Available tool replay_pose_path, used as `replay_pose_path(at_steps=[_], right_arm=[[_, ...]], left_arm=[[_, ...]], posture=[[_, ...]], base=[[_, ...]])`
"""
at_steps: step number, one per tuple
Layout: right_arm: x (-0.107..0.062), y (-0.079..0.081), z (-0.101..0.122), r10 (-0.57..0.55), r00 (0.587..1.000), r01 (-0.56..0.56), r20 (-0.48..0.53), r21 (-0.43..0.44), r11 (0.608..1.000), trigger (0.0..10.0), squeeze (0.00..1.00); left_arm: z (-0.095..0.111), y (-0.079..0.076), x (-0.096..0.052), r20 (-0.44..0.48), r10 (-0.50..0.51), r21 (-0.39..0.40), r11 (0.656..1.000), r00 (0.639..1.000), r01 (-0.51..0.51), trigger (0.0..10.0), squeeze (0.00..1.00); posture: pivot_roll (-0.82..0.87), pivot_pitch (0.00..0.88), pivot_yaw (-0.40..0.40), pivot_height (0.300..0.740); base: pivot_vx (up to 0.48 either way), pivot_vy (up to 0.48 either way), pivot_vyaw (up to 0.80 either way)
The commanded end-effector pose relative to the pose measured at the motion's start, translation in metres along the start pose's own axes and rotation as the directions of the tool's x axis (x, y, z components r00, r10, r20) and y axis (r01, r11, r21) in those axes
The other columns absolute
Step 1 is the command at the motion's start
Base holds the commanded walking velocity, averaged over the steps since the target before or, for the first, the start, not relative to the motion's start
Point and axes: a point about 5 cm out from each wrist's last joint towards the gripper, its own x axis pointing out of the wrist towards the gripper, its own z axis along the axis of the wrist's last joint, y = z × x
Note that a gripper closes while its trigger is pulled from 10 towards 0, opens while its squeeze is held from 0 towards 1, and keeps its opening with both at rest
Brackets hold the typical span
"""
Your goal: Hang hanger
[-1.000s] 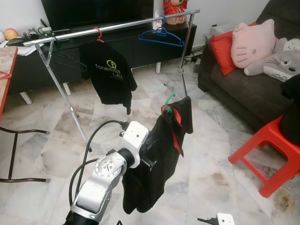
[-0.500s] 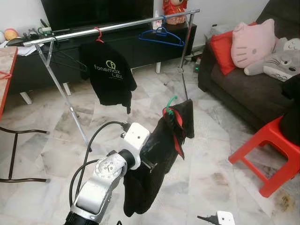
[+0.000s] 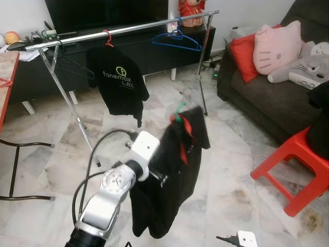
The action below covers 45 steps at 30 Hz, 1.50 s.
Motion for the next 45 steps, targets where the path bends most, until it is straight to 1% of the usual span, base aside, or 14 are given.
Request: replay_pose_path(at_steps=[1,7,11,14,17,18,19,22,24,26,27,30,39,45], right_arm=[[0.0,0.001,0.002,0.001,1.0,-0.001,0.012,0.002,1.0,10.0,0.0],[0.0,0.001,0.002,0.0,1.0,0.0,0.013,0.001,1.0,10.0,0.0],[0.0,0.001,0.002,0.0,1.0,0.0,0.012,-0.001,1.0,10.0,0.0],[0.0,0.001,0.002,0.001,1.0,-0.001,0.011,-0.003,1.0,10.0,0.0],[0.0,0.001,0.002,0.001,1.0,-0.001,0.01,-0.006,1.0,10.0,0.0],[0.0,0.001,0.002,0.001,1.0,-0.001,0.01,-0.006,1.0,10.0,0.0],[0.0,0.0,0.002,0.001,1.0,-0.001,0.008,-0.008,1.0,10.0,0.0],[0.0,0.0,0.002,0.004,1.0,-0.004,0.007,-0.013,1.0,10.0,0.0],[0.0,0.0,0.002,0.004,1.0,-0.004,0.007,-0.013,1.0,10.0,0.0],[0.0,0.0,0.001,0.006,1.0,-0.005,0.006,-0.014,1.0,10.0,0.0],[0.0,0.0,0.001,0.006,1.0,-0.006,0.006,-0.015,1.0,10.0,0.0],[0.0,0.0,0.001,0.004,1.0,-0.004,0.005,-0.016,1.0,10.0,0.0],[0.0,0.001,0.001,0.002,1.0,-0.002,0.002,-0.01,1.0,10.0,0.0],[0.001,0.002,0.002,0.003,1.0,-0.003,0.001,-0.007,1.0,10.0,0.0]], left_arm=[[0.01,0.011,0.002,0.048,0.059,0.044,0.997,0.997,-0.061,10.0,0.0],[-0.006,0.043,-0.004,-0.021,0.205,0.204,0.959,0.978,-0.197,10.0,0.0],[-0.027,0.064,-0.017,-0.073,0.259,0.219,0.946,0.963,-0.238,10.0,0.0],[-0.062,0.088,-0.042,-0.169,0.338,0.221,0.929,0.926,-0.298,10.0,0.0],[-0.09,0.096,-0.063,-0.25,0.375,0.218,0.92,0.893,-0.326,10.0,0.0],[-0.09,0.096,-0.063,-0.25,0.375,0.218,0.92,0.893,-0.326,10.0,0.0],[-0.111,0.098,-0.077,-0.319,0.388,0.2,0.919,0.865,-0.339,10.0,0.0],[-0.164,0.079,-0.108,-0.497,0.333,0.091,0.938,0.802,-0.333,10.0,0.0],[-0.172,0.075,-0.113,-0.523,0.318,0.08,0.942,0.791,-0.326,10.0,0.0],[-0.197,0.056,-0.13,-0.612,0.255,0.031,0.954,0.748,-0.3,10.0,0.0],[-0.214,0.04,-0.143,-0.675,0.208,0.001,0.96,0.708,-0.281,10.0,0.0],[-0.232,0.023,-0.158,-0.744,0.161,-0.056,0.952,0.649,-0.3,10.0,0.0],[-0.255,-0.004,-0.179,-0.833,0.078,-0.095,0.955,0.548,-0.28,10.0,0.0],[-0.257,-0.004,-0.176,-0.837,0.107,-0.087,0.942,0.536,-0.324,10.0,0.0]], posture=[[-0.01,0.0,-0.005,0.74],[-0.01,0.0,-0.004,0.74],[-0.01,0.0,-0.004,0.74],[-0.01,0.0,-0.004,0.74],[0.0,0.0,-0.005,0.74],[0.0,0.0,-0.005,0.74],[0.0,0.0,-0.007,0.74],[0.01,0.0,-0.009,0.74],[0.01,0.0,-0.009,0.74],[0.0,0.0,-0.008,0.74],[0.0,0.0,-0.008,0.74],[0.01,0.0,-0.011,0.74],[0.01,0.0,-0.01,0.74],[0.0,0.0,-0.011,0.74]], base=[[0.0,0.0,0.0],[0.0,0.0,0.0],[0.0,0.0,0.0],[0.0,0.0,0.0],[0.0,0.0,0.0],[0.0,0.0,0.0],[0.0,0.0,0.0],[0.0,0.0,0.0],[0.0,0.0,0.0],[0.0,0.0,0.0],[0.0,0.0,0.0],[0.0,0.0,0.0],[0.0,0.0,0.0],[0.0,0.0,0.0]])
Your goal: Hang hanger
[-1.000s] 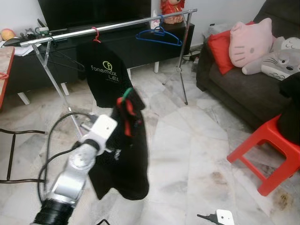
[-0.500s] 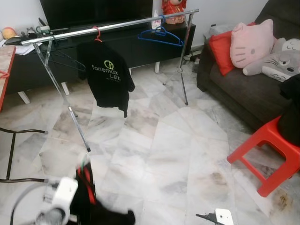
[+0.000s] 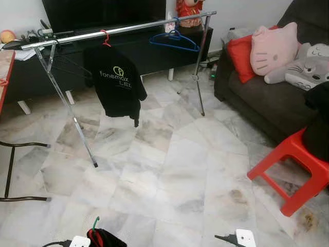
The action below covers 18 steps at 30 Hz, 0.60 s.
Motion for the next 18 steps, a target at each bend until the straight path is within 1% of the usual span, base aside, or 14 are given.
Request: replay_pose_path(at_steps=[1,2,4,5,9,11,13,18], right_arm=[[0.0,-0.001,0.0,-0.007,1.0,0.008,-0.002,0.006,1.0,10.0,0.0],[0.0,-0.001,0.0,-0.008,1.0,0.008,-0.002,0.005,1.0,10.0,0.0],[0.0,-0.001,0.0,-0.008,1.0,0.008,-0.004,0.007,1.0,10.0,0.0],[0.0,-0.002,0.0,-0.009,1.0,0.009,-0.005,0.007,1.0,10.0,0.0],[0.0,-0.002,-0.001,-0.01,1.0,0.01,-0.008,0.011,1.0,10.0,0.0],[0.0,-0.001,-0.001,-0.01,1.0,0.01,-0.011,0.016,1.0,10.0,0.0],[0.0,-0.001,-0.001,-0.012,1.0,0.013,-0.013,0.027,1.0,10.0,0.0],[0.0,0.0,-0.003,-0.013,0.999,0.015,-0.034,0.038,0.999,10.0,0.0]], left_arm=[[0.005,0.003,0.001,0.024,0.021,0.01,1.0,0.999,-0.022,10.0,0.0],[0.005,0.003,0.001,0.028,0.023,0.013,1.0,0.999,-0.024,10.0,0.0],[0.013,0.002,0.003,0.048,0.021,0.001,1.0,0.999,-0.021,10.0,0.0],[0.017,0.001,0.004,0.051,0.012,0.011,1.0,0.999,-0.012,10.0,0.0],[0.021,-0.004,0.007,0.038,-0.026,0.033,0.999,0.999,0.025,10.0,0.0],[0.023,-0.006,0.007,0.038,-0.031,0.048,0.998,0.999,0.03,10.0,0.0],[0.022,-0.007,0.008,0.038,-0.027,0.046,0.999,0.999,0.025,10.0,0.0],[0.014,-0.01,0.007,-0.001,-0.034,0.046,0.998,0.999,0.034,10.0,0.0]], posture=[[0.0,0.0,-0.011,0.74],[0.0,0.0,-0.011,0.74],[0.0,0.0,-0.014,0.74],[0.01,0.0,-0.014,0.74],[0.0,0.0,-0.01,0.74],[0.0,0.0,-0.008,0.74],[0.0,0.0,-0.008,0.74],[-0.01,0.0,-0.002,0.74]], base=[[0.0,0.0,0.0],[0.0,0.0,0.0],[0.0,0.0,0.0],[0.0,0.0,0.0],[0.0,0.0,0.0],[0.0,0.0,0.0],[0.0,0.0,0.0],[0.0,0.0,0.0]])
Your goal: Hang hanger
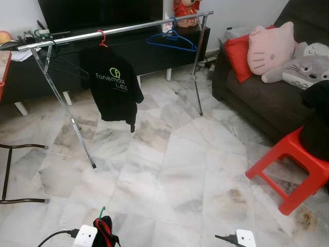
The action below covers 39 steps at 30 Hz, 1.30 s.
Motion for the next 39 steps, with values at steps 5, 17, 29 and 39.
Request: replay_pose_path(at_steps=[5,17,29,39], right_arm=[[0.0,0.001,-0.003,-0.015,0.999,0.015,-0.03,0.024,1.0,10.0,0.0],[0.0,0.0,-0.001,-0.019,0.999,0.014,-0.045,-0.095,0.995,10.0,0.0],[0.0,-0.001,0.002,-0.01,1.0,0.011,0.013,-0.11,0.994,10.0,0.0],[0.0,0.0,0.0,-0.009,1.0,0.01,0.013,-0.094,0.995,10.0,0.0]], left_arm=[[-0.013,-0.003,-0.002,-0.049,-0.014,0.0,1.0,0.999,0.014,10.0,0.0],[-0.02,-0.004,-0.004,-0.062,-0.011,-0.003,1.0,0.998,0.011,10.0,0.0],[-0.038,0.002,-0.01,-0.096,-0.008,-0.016,1.0,0.995,0.006,10.0,0.0],[-0.036,0.0,-0.009,-0.09,-0.013,-0.011,1.0,0.996,0.012,10.0,0.0]], posture=[[-0.02,0.0,0.012,0.74],[-0.02,0.0,0.019,0.74],[-0.03,0.0,0.012,0.74],[-0.03,0.0,0.021,0.74]], base=[[0.0,0.0,0.0],[0.0,0.0,0.0],[0.0,0.0,0.0],[0.0,0.0,0.0]])
